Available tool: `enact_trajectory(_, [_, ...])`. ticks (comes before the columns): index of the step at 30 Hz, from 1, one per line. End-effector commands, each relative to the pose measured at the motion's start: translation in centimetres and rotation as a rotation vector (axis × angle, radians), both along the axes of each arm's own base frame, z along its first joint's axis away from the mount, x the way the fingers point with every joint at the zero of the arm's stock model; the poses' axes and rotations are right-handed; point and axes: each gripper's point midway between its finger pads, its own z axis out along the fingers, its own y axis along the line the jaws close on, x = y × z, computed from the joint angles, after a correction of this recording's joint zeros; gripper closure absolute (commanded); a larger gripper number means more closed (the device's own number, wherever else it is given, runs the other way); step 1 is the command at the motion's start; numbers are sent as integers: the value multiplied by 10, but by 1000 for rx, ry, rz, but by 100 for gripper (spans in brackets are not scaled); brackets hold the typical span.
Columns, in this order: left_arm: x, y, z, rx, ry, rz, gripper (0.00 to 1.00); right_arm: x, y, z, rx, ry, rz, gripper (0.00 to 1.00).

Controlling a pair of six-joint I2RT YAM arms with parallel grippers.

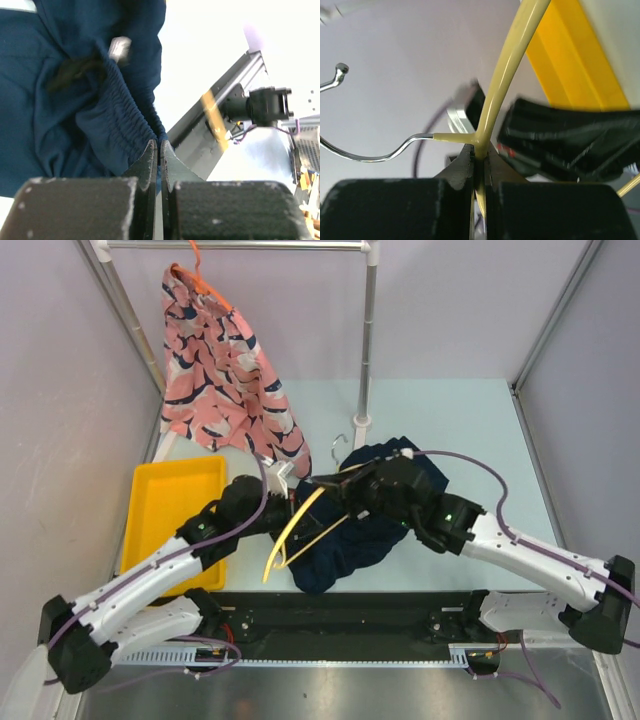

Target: Remove the shorts from the hanger

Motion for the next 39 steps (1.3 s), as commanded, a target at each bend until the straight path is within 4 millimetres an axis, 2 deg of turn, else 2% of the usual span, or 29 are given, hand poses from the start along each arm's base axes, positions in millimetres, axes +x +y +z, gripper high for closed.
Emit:
enact_trajectory(1, [34,-20,45,-58,-102,31,100,-53,38,59,208,-54,222,100])
enact_trajectory(3, [45,-21,45,-49,-100,59,100,-67,38,60,199,-65,275,100])
enact_trajectory(5, [55,-19,36,-38,-74,88,100,-74,33,59,150,-124,298,100])
enact_trajectory(7, [59,-17,27,-35,-52,108,99,-79,18,62,101,-197,310,100])
enact_trajectory(8, [62,-14,21,-28,-36,120,100,-80,12,62,48,-293,339,100])
enact_trajectory(10, [62,-9,10,-13,-10,133,100,-82,-5,63,-10,-379,350,100])
enact_trajectory(12, [58,-5,6,-16,0,133,100,-77,-19,50,-142,-486,358,100])
enact_trajectory(14, [56,-1,5,-11,-1,135,100,-76,-31,45,-216,-564,369,100])
enact_trajectory(16, [51,5,10,-5,-17,135,100,-74,-35,38,-319,-721,442,100])
enact_trajectory(17, [51,8,19,-14,-41,142,100,-68,-37,38,-377,-832,461,100])
enact_trajectory(19, [49,14,23,10,-66,141,100,-67,-34,34,-402,-895,493,100])
enact_trajectory(20, [50,16,34,5,-90,146,99,-64,-31,45,-379,-965,482,100])
enact_trajectory(22, [49,22,41,28,-118,148,100,-67,-24,51,-320,-1061,552,100])
enact_trajectory(23, [50,24,51,25,-137,150,100,-64,-14,58,-275,-1113,570,100])
enact_trajectory(24, [48,28,50,47,-127,151,98,-74,-10,62,-208,-1157,645,100])
enact_trajectory(25, [47,30,53,59,-142,145,75,-67,-9,65,-188,-1167,644,100])
enact_trajectory(26, [45,32,63,55,-160,141,63,-62,-3,67,-162,-1189,649,100])
enact_trajectory(27, [40,35,65,60,-165,128,57,-65,-2,67,-124,-1196,688,100])
enact_trajectory(28, [32,39,75,38,-199,117,49,-59,-3,69,-99,-1171,683,100])
enact_trajectory(30, [22,42,83,7,-229,100,45,-55,4,68,-54,-1163,704,100])
enact_trajectory(31, [5,42,99,-57,-269,51,42,-56,7,69,-19,-1127,715,100])
enact_trajectory(32, [-4,41,98,-83,-272,16,40,-57,10,76,17,-1154,714,100])
enact_trajectory(33, [-11,38,110,-147,-297,-10,39,-56,17,69,38,-1132,747,100])
enact_trajectory(35, [-41,31,117,-251,-304,-137,38,-58,22,72,79,-1117,754,100])
enact_trajectory(36, [-49,28,132,-335,-316,-168,37,-57,27,67,86,-1100,761,100])
enact_trajectory(39, [-62,27,138,-418,-318,-205,34,-66,36,70,139,-1095,782,100])
